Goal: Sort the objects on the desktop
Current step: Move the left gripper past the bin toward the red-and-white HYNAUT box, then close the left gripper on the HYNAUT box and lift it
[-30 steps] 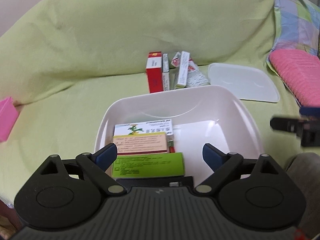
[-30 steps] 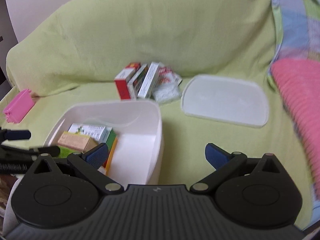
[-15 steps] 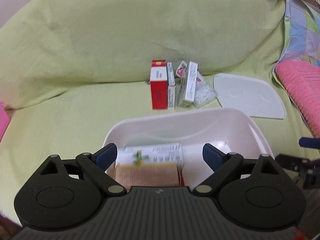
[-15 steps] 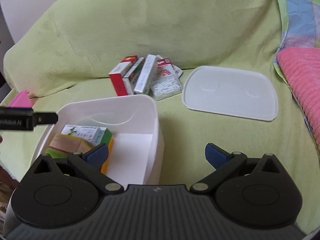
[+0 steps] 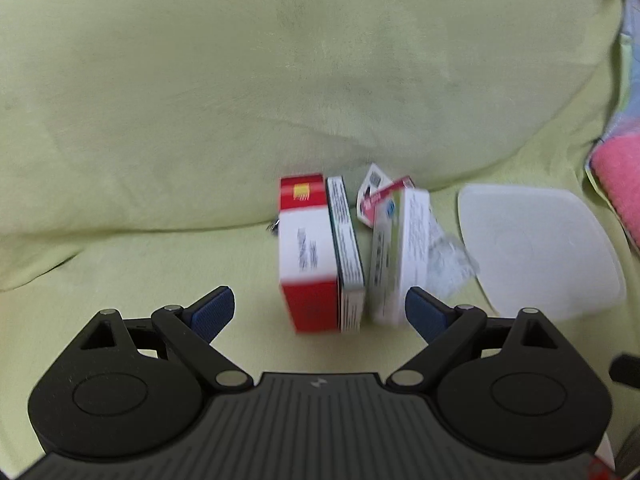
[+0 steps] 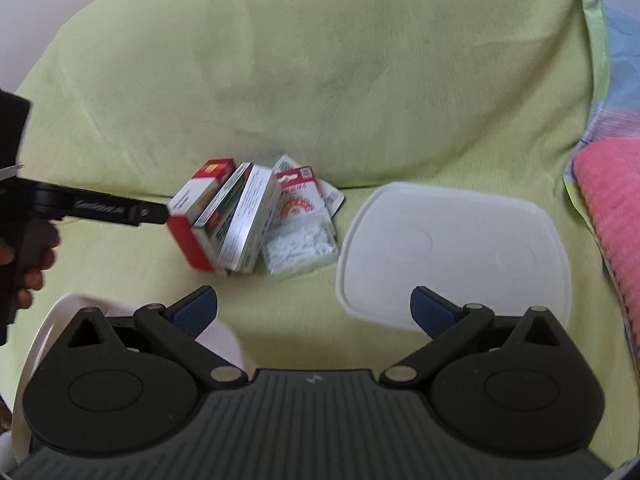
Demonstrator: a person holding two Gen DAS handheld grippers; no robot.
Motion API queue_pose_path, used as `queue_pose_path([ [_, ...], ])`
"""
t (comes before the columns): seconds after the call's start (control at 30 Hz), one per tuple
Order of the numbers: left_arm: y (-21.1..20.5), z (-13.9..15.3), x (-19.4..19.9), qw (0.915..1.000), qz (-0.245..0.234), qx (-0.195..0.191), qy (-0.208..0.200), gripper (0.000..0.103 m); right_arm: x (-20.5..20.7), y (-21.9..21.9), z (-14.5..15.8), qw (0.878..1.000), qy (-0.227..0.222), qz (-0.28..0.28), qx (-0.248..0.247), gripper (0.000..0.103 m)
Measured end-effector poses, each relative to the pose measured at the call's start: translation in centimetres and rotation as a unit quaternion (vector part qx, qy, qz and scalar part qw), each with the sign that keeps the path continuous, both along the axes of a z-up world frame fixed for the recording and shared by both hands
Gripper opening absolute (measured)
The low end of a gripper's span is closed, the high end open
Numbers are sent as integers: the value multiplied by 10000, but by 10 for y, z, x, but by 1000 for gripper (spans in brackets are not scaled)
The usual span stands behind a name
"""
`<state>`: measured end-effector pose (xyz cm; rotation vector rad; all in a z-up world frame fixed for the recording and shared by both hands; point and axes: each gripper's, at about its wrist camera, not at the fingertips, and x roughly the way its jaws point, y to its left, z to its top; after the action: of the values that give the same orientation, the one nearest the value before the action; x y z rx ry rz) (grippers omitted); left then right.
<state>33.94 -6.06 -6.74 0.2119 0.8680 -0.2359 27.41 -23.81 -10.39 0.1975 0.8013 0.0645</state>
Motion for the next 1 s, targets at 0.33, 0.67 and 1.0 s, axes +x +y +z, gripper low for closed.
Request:
queue_pose_path([
  [0.33,20,-47,72,9964,232,-432,697,53,23,-3,-25,9996,246,-53,116,102],
  [0.67,21,-75,94,9931,198,-473,1055,51,30,-2,-37,9991,427,-71,27,102],
  [1.0,12,-69,80,9964,-40,-388,751,49,28,-6,-39,9987,508,-3,-66,102],
])
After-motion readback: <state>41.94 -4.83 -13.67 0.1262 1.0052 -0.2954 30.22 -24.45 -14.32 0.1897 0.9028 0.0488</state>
